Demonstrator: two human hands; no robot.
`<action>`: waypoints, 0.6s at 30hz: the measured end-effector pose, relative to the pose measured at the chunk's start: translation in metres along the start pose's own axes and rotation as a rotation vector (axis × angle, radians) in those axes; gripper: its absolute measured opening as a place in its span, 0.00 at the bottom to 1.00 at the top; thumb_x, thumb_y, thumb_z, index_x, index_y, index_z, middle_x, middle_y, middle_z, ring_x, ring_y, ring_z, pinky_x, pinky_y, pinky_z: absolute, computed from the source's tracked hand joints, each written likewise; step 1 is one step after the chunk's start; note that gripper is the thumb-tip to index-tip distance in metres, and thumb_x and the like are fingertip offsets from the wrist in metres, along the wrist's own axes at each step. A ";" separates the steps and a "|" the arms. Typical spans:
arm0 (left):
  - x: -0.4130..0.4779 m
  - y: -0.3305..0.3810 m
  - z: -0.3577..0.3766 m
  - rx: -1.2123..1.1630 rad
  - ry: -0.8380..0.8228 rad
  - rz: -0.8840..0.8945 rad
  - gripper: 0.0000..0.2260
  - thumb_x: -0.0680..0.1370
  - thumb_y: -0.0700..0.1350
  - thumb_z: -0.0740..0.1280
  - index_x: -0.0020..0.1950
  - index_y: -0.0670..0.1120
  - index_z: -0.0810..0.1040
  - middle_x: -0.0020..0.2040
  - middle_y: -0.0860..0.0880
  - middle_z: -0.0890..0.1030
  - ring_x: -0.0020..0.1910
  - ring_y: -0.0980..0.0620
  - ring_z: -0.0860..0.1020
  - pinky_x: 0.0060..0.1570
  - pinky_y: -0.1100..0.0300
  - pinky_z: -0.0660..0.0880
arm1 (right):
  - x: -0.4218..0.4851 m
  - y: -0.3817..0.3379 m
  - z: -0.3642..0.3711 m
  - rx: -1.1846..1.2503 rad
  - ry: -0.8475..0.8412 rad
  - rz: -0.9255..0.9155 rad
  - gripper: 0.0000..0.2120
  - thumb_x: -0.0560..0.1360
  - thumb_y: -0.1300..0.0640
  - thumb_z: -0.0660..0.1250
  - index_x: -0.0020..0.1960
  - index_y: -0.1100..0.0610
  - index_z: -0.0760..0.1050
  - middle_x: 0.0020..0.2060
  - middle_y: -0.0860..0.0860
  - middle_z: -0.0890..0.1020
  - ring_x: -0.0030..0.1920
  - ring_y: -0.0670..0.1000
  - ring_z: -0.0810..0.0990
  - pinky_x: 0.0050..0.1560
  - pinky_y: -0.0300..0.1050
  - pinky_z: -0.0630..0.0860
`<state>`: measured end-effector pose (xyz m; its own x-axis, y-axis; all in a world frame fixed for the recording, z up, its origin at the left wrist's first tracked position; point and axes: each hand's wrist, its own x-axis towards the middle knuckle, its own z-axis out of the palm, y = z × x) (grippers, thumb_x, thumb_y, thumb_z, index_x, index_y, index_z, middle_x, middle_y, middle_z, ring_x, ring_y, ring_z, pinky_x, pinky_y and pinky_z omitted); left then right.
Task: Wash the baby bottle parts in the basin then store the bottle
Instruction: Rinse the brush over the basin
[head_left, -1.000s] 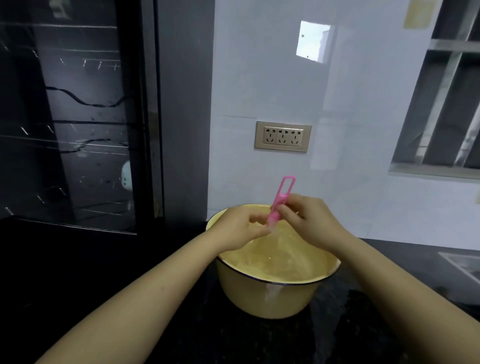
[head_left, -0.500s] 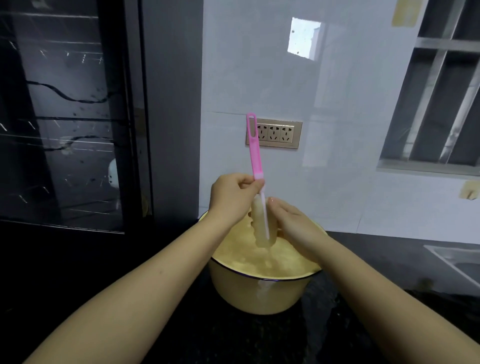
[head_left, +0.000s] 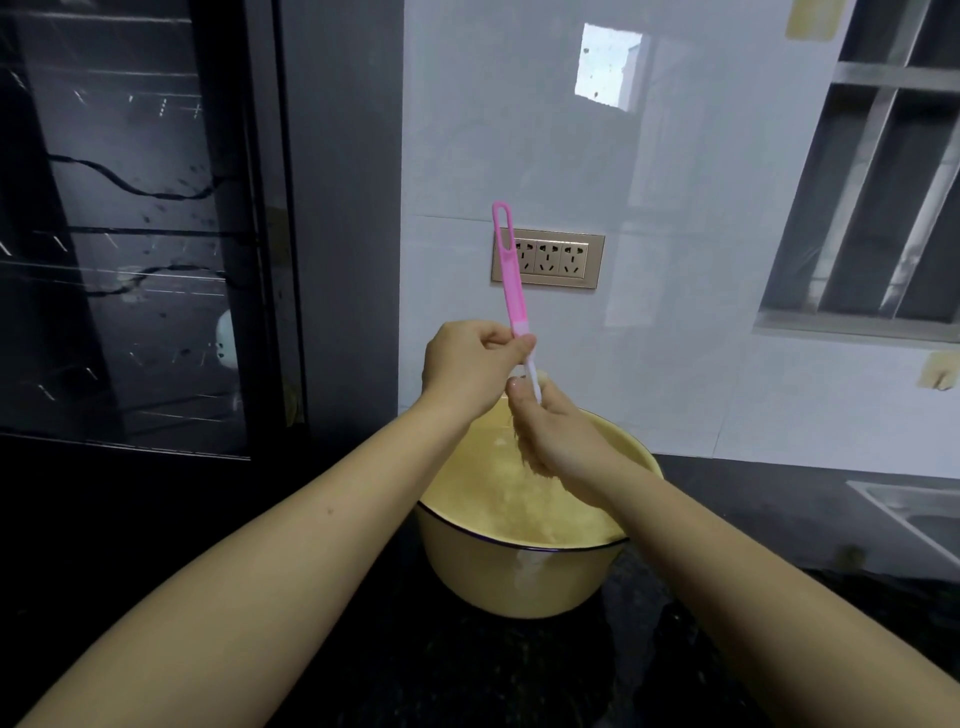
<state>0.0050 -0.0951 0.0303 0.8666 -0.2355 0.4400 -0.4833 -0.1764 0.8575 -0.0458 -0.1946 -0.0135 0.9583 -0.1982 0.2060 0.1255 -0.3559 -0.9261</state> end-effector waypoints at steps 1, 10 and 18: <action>0.001 -0.001 0.000 0.004 0.005 -0.003 0.10 0.75 0.50 0.70 0.47 0.45 0.84 0.41 0.51 0.82 0.41 0.53 0.78 0.47 0.55 0.76 | 0.002 0.001 0.001 -0.029 0.011 0.005 0.14 0.81 0.43 0.52 0.42 0.51 0.63 0.29 0.49 0.66 0.25 0.47 0.64 0.25 0.39 0.62; 0.001 -0.012 0.000 0.031 0.023 -0.031 0.09 0.73 0.50 0.71 0.41 0.45 0.84 0.38 0.51 0.83 0.42 0.50 0.79 0.45 0.53 0.76 | 0.011 0.008 -0.003 -0.158 -0.016 0.064 0.17 0.80 0.49 0.53 0.35 0.53 0.57 0.24 0.47 0.60 0.24 0.48 0.57 0.25 0.39 0.55; -0.002 -0.020 -0.003 0.064 -0.006 -0.087 0.08 0.74 0.50 0.70 0.39 0.47 0.83 0.34 0.55 0.79 0.41 0.51 0.78 0.44 0.54 0.74 | 0.006 0.003 -0.013 -0.263 -0.129 0.050 0.08 0.79 0.45 0.58 0.52 0.49 0.69 0.38 0.50 0.78 0.34 0.48 0.76 0.34 0.42 0.75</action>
<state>0.0137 -0.0879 0.0134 0.9050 -0.2226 0.3626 -0.4133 -0.2574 0.8735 -0.0427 -0.2083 -0.0111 0.9883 -0.1099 0.1053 0.0229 -0.5764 -0.8169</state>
